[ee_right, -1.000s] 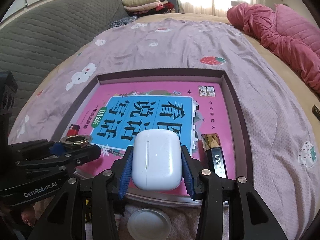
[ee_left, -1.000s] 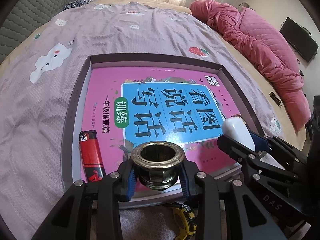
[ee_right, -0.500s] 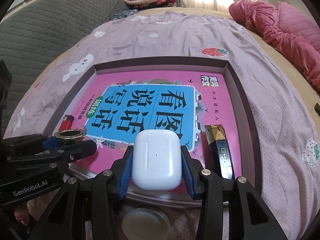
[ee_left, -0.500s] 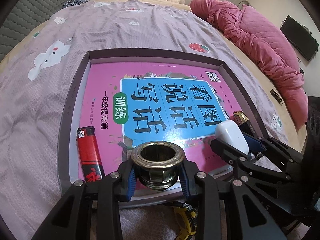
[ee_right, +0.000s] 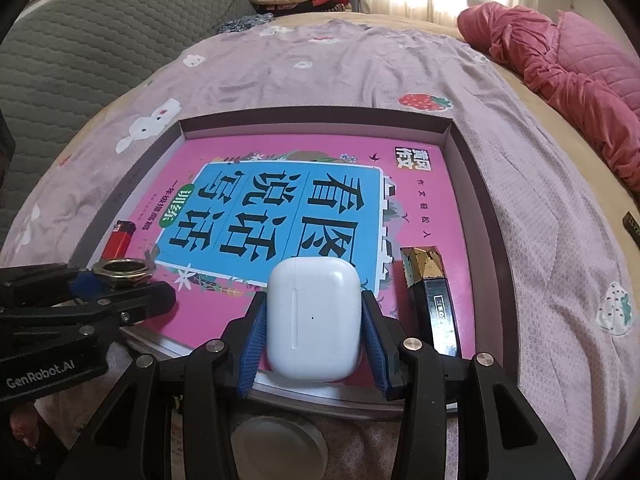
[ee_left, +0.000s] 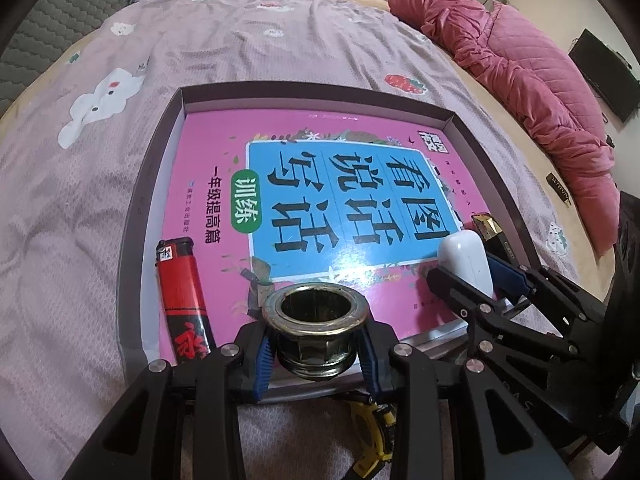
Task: Organize rigid objects
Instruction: 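Release the brass cup beside the red lighter while the right tool releases the earbud case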
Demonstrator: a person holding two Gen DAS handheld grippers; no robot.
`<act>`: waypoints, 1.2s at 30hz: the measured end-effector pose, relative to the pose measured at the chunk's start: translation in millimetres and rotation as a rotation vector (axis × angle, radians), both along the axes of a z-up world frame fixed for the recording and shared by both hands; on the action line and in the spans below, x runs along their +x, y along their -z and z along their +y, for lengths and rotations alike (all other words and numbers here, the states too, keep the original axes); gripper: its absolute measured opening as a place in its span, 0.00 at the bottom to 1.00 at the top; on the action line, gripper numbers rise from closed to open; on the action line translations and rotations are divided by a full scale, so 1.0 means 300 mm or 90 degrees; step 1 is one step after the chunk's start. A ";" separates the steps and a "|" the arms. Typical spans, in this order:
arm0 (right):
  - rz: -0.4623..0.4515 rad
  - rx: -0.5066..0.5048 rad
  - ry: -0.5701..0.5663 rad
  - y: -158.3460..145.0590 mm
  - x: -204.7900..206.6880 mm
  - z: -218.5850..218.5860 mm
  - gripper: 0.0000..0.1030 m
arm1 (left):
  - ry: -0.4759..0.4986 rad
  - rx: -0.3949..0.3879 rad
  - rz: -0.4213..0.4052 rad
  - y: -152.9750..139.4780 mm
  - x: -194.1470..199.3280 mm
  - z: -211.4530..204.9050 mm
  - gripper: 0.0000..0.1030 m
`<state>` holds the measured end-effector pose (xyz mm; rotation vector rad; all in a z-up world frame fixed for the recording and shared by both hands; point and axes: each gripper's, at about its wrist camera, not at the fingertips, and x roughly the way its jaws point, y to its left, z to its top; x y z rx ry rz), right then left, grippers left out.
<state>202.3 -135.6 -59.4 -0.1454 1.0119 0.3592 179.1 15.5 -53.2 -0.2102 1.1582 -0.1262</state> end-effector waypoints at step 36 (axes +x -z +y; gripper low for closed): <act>-0.014 0.057 0.034 -0.071 -0.096 -0.073 0.51 | 0.007 0.057 0.052 -0.004 0.011 -0.032 0.35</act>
